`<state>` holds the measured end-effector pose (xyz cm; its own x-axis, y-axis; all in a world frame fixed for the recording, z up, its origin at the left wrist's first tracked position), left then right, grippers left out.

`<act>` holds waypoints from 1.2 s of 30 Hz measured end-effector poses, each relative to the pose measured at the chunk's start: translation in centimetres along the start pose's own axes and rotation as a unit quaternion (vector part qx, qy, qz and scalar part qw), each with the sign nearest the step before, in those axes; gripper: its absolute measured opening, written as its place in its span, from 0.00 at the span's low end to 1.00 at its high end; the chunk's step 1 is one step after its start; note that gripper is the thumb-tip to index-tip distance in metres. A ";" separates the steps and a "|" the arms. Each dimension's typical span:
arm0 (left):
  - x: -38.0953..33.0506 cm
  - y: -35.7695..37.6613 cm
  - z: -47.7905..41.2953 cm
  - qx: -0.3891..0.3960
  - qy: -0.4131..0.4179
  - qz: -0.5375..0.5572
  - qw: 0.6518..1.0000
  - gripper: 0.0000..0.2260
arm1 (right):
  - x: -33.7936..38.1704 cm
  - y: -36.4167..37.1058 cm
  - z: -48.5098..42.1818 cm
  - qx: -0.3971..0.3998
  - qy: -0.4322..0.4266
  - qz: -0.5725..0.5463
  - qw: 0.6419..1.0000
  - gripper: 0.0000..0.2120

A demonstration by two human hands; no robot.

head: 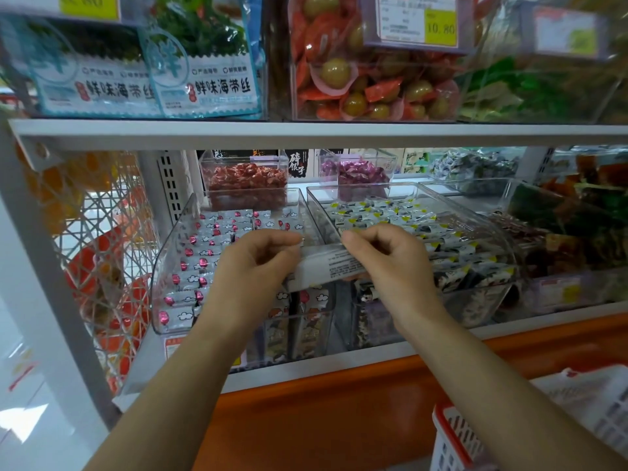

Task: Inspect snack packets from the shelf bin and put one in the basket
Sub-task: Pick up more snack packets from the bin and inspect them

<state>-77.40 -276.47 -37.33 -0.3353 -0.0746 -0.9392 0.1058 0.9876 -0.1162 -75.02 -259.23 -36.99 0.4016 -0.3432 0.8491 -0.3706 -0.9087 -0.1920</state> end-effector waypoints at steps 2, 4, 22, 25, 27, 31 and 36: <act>0.2 -0.5 -0.3 -0.032 -0.007 0.007 0.999 0.07 | 0.0 0.6 0.0 0.067 0.004 -0.042 0.997 0.02; 0.6 -0.7 -0.5 -0.045 -0.036 0.053 0.997 0.07 | 0.0 0.8 -0.1 0.132 0.009 -0.083 0.988 0.13; 2.1 1.9 -1.1 0.088 0.110 -0.462 0.875 0.11 | 0.1 -1.5 -1.0 -0.050 0.013 -0.039 0.998 0.09; 2.6 1.8 -1.5 0.098 0.092 -0.487 0.863 0.15 | 0.6 -1.1 -1.1 -0.026 -0.009 -0.008 1.000 0.08; 2.9 1.6 -1.8 0.104 0.078 -0.495 0.859 0.16 | 1.2 -0.7 -1.3 -0.004 -0.042 0.013 0.999 0.02; 3.4 1.2 -2.0 0.109 0.062 -0.510 0.851 0.19 | 2.4 0.5 -1.6 0.044 -0.114 0.115 0.986 0.07; 3.8 0.9 -2.1 0.118 0.051 -0.514 0.848 0.23 | 2.4 1.2 -2.3 0.097 -0.113 0.172 0.974 0.13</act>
<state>-80.54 -275.54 -40.29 -0.4419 -0.8549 -0.2717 -0.1101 0.3523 -0.9294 -76.46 -260.64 -34.01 0.4644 -0.6583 0.5924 -0.3598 -0.7515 -0.5530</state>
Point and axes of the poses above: each hand's wrist, its own z-axis away from the middle knuckle, its own y-axis out of the palm, x = y × z, the point moved 6 cm from there along -z, towards the middle knuckle, and after that the axes turned 2 degrees about x, right-handed, at the moved point
